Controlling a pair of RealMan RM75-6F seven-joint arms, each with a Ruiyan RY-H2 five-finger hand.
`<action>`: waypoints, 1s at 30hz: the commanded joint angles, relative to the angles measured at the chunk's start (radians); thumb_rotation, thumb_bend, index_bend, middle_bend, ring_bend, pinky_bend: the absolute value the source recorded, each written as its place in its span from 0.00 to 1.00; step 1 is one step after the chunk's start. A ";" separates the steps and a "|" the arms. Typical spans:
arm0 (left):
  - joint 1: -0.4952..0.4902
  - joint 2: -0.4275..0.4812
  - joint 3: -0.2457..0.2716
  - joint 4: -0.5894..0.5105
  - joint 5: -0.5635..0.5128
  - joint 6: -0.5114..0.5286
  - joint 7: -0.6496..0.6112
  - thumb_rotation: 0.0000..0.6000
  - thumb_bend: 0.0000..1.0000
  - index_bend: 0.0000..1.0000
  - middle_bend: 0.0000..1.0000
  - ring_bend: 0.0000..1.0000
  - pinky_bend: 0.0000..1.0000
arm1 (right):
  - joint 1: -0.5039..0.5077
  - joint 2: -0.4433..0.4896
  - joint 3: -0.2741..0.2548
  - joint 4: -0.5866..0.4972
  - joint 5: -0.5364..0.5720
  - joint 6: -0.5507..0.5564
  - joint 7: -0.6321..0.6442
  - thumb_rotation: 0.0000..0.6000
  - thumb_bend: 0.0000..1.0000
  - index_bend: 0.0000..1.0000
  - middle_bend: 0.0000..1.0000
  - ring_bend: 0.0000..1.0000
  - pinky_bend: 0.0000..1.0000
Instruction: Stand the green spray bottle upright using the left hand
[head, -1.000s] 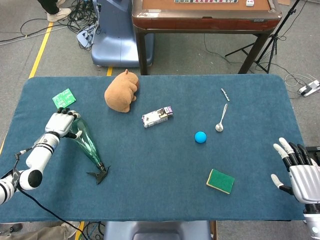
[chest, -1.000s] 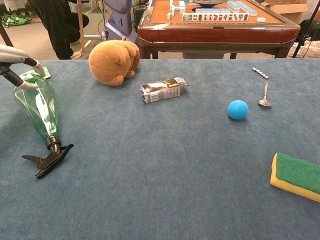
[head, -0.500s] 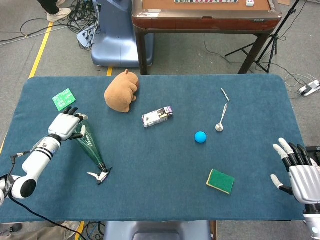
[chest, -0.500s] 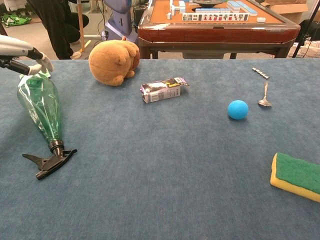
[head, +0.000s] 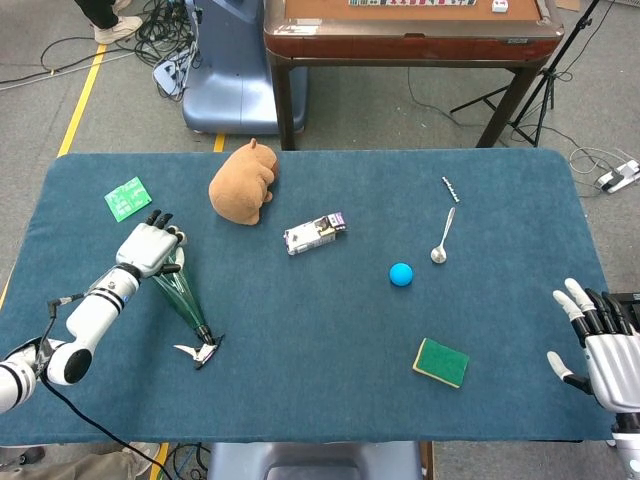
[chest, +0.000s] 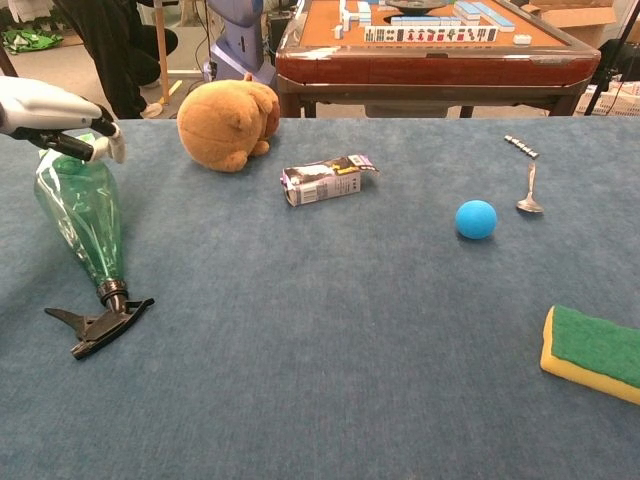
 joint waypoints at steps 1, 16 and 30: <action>-0.025 -0.024 0.032 0.032 -0.139 0.009 0.111 0.14 0.70 0.28 0.26 0.00 0.00 | 0.001 -0.001 0.000 0.001 -0.001 0.000 0.000 1.00 0.27 0.11 0.05 0.00 0.00; -0.015 0.108 0.098 -0.145 -0.370 0.087 0.199 0.14 0.69 0.31 0.31 0.00 0.00 | 0.010 -0.011 0.002 0.012 -0.010 -0.010 0.011 1.00 0.27 0.11 0.05 0.00 0.00; 0.099 0.138 0.081 -0.294 -0.036 0.214 0.032 0.74 0.40 0.20 0.23 0.00 0.00 | 0.007 -0.013 -0.001 0.019 -0.018 -0.002 0.023 1.00 0.27 0.11 0.05 0.00 0.00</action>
